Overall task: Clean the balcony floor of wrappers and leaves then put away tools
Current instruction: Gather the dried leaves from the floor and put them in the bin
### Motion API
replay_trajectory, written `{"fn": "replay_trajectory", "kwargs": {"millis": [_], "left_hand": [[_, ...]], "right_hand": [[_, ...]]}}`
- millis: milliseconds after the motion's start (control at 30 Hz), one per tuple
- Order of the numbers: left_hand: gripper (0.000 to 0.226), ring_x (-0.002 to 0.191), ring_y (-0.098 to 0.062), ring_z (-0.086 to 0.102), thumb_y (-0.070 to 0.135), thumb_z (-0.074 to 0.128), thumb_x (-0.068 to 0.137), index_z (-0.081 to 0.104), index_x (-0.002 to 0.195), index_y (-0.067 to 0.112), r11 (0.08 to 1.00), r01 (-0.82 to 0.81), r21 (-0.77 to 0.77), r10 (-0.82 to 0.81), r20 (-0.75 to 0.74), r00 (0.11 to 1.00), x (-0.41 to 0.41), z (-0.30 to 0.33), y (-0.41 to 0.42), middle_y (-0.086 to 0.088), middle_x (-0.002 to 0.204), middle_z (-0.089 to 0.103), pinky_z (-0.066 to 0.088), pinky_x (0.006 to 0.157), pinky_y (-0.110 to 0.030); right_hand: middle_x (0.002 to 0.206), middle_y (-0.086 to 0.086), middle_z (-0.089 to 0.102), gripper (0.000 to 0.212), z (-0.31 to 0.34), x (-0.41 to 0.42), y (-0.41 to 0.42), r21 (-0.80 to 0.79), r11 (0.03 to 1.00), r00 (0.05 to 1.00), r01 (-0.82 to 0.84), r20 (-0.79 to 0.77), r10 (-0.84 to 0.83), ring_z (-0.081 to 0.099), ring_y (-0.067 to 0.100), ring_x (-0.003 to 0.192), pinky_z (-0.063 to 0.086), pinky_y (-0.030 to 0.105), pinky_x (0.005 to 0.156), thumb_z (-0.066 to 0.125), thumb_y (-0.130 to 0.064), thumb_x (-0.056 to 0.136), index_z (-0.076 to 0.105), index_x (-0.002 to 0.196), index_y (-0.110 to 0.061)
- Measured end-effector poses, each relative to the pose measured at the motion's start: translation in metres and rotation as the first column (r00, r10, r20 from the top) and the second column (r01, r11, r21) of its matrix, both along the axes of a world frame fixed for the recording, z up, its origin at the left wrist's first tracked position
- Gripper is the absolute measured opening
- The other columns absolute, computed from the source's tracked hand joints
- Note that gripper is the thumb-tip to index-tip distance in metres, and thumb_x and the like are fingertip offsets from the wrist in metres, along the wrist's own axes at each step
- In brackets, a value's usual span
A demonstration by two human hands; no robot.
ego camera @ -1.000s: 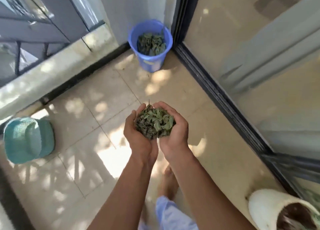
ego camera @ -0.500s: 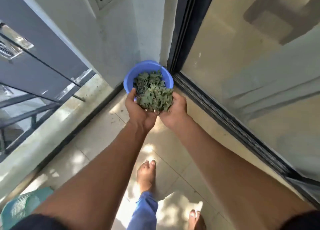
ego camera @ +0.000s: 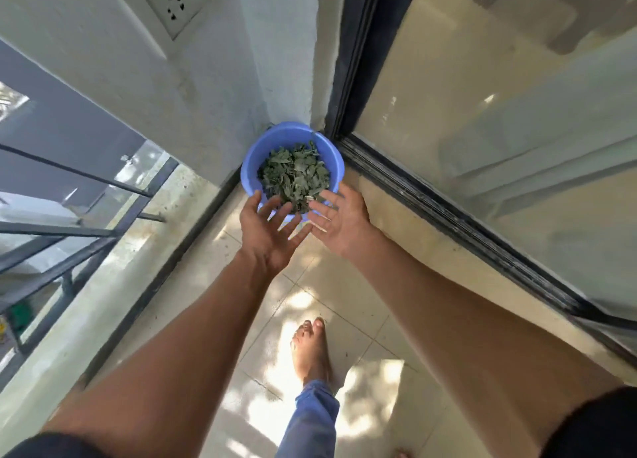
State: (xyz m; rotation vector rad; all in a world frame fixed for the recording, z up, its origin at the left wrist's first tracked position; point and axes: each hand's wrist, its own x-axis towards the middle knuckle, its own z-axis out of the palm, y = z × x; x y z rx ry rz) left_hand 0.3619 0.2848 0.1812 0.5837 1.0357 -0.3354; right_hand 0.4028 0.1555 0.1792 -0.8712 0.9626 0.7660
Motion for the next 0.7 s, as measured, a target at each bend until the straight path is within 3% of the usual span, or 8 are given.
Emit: {"fn": "replay_trajectory", "kwargs": {"millis": [133, 267, 367, 533, 700], "left_hand": [[0.032, 0.123, -0.032, 0.064, 0.043, 0.051, 0.1, 0.064, 0.116, 0.02, 0.98, 0.198, 0.017, -0.196, -0.092, 0.976, -0.047, -0.002, -0.021, -0.008, 0.132, 0.069, 0.046, 0.11, -0.05], [0.032, 0.118, -0.031, 0.065, 0.04, 0.051, 0.101, 0.064, 0.121, 0.019, 0.927, 0.371, 0.048, -0.358, -0.18, 0.916, -0.106, -0.001, -0.061, -0.007, 0.129, 0.071, 0.046, 0.11, -0.048], [0.028, 0.112, -0.029, 0.067, 0.037, 0.051, 0.101, 0.066, 0.117, 0.019, 0.844, 0.533, 0.052, -0.511, -0.225, 0.83, -0.149, 0.002, -0.103, -0.007, 0.126, 0.073, 0.048, 0.108, -0.045], [0.031, 0.114, -0.029, 0.067, 0.03, 0.047, 0.105, 0.067, 0.123, 0.016, 0.551, 0.826, 0.116, -0.795, -0.228, 0.562, -0.228, 0.008, -0.195, -0.007, 0.119, 0.074, 0.051, 0.103, -0.043], [0.029, 0.107, -0.029, 0.07, 0.025, 0.047, 0.105, 0.07, 0.119, 0.014, 0.217, 0.957, 0.194, -0.923, -0.279, 0.266, -0.326, 0.023, -0.29, -0.009, 0.111, 0.076, 0.055, 0.084, -0.038]], "right_hand": [[0.123, 0.007, 0.069, 0.048, 0.01, -0.05, -0.034, -0.057, 0.996, 0.997, -0.069, 0.037, 0.072, 0.066, 0.023, 0.104, 0.048, 0.037, 0.09, 0.043, -0.05, 0.104, 0.062, 0.132, -0.016], [0.12, 0.011, 0.074, 0.034, 0.01, -0.123, -0.091, -0.133, 0.99, 0.998, -0.048, 0.041, 0.053, 0.07, 0.023, 0.103, 0.051, 0.038, 0.096, 0.055, -0.043, 0.1, 0.068, 0.118, -0.017], [0.116, 0.012, 0.074, 0.029, 0.01, -0.188, -0.141, -0.188, 0.981, 0.999, 0.054, 0.02, -0.051, 0.07, 0.024, 0.099, 0.052, 0.038, 0.092, 0.057, -0.039, 0.1, 0.07, 0.111, -0.016], [0.11, 0.014, 0.076, 0.029, 0.011, -0.319, -0.229, -0.298, 0.934, 0.976, 0.199, -0.028, -0.217, 0.071, 0.025, 0.096, 0.053, 0.039, 0.091, 0.06, -0.033, 0.1, 0.072, 0.109, -0.008], [0.093, 0.01, 0.075, 0.026, 0.033, -0.474, -0.312, -0.378, 0.842, 0.909, 0.384, -0.008, -0.418, 0.067, 0.023, 0.085, 0.051, 0.036, 0.082, 0.062, -0.029, 0.1, 0.072, 0.103, -0.005]]}}
